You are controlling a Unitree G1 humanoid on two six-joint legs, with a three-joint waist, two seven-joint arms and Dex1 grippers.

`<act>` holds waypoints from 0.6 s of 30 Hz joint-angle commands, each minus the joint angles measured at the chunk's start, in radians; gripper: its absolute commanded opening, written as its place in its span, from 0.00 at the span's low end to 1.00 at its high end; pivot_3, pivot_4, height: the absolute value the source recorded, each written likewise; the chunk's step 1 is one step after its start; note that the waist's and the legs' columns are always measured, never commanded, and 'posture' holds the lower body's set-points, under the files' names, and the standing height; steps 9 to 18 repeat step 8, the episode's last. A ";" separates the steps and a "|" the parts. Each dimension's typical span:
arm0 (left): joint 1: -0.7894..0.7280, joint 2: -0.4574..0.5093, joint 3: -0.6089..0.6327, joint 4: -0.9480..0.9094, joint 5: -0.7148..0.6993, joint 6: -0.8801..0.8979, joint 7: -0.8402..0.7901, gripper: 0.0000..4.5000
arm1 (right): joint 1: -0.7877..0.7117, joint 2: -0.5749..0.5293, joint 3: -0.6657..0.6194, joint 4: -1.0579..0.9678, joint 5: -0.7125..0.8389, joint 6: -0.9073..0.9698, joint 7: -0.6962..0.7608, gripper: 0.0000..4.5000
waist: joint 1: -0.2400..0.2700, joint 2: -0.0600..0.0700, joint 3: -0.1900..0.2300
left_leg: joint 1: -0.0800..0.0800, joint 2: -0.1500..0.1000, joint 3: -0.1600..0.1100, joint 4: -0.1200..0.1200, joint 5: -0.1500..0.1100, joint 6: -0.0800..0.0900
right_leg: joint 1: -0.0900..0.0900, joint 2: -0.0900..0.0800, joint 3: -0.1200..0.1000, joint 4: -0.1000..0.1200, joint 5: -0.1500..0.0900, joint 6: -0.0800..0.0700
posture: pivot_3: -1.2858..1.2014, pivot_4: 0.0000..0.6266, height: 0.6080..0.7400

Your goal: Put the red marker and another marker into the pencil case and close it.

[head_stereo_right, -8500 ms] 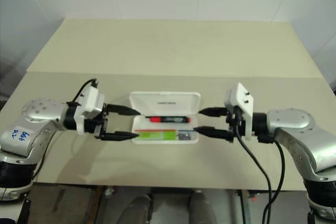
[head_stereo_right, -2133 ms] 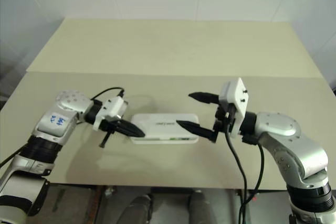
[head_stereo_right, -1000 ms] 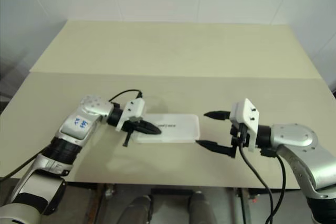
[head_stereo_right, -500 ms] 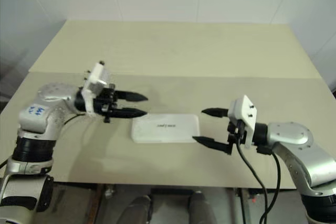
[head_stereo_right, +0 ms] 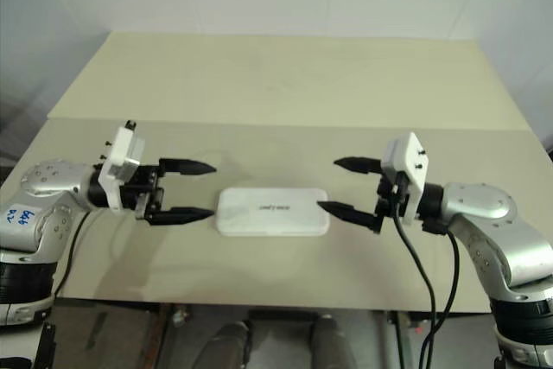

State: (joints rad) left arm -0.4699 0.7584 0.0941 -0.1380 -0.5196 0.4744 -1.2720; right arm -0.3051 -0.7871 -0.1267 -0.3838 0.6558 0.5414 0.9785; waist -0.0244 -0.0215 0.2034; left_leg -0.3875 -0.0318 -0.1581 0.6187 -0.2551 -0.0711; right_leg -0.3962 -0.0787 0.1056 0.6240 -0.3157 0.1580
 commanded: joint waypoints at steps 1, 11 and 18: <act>-0.057 -0.007 -0.024 0.029 0.023 -0.055 0.002 0.98 | -0.025 -0.022 -0.012 -0.008 -0.002 -0.020 0.028 1.00 | 0.000 0.000 0.000 | 0.000 0.000 0.000 0.000 0.000 0.000 | 0.000 0.000 0.000 0.000 0.000 0.000 | 0.52 0.24 1.00; -0.075 -0.037 -0.048 0.062 0.045 -0.087 0.040 0.98 | -0.014 -0.006 0.006 -0.011 -0.033 -0.028 0.028 1.00 | -0.004 0.000 0.000 | 0.000 0.000 0.000 -0.002 0.000 0.000 | -0.001 0.000 0.000 -0.001 0.000 0.000 | 0.52 0.24 1.00; -0.075 -0.037 -0.048 0.062 0.045 -0.087 0.040 0.98 | -0.014 -0.006 0.006 -0.011 -0.033 -0.028 0.028 1.00 | -0.004 0.000 0.000 | 0.000 0.000 0.000 -0.002 0.000 0.000 | -0.001 0.000 0.000 -0.001 0.000 0.000 | 0.52 0.24 1.00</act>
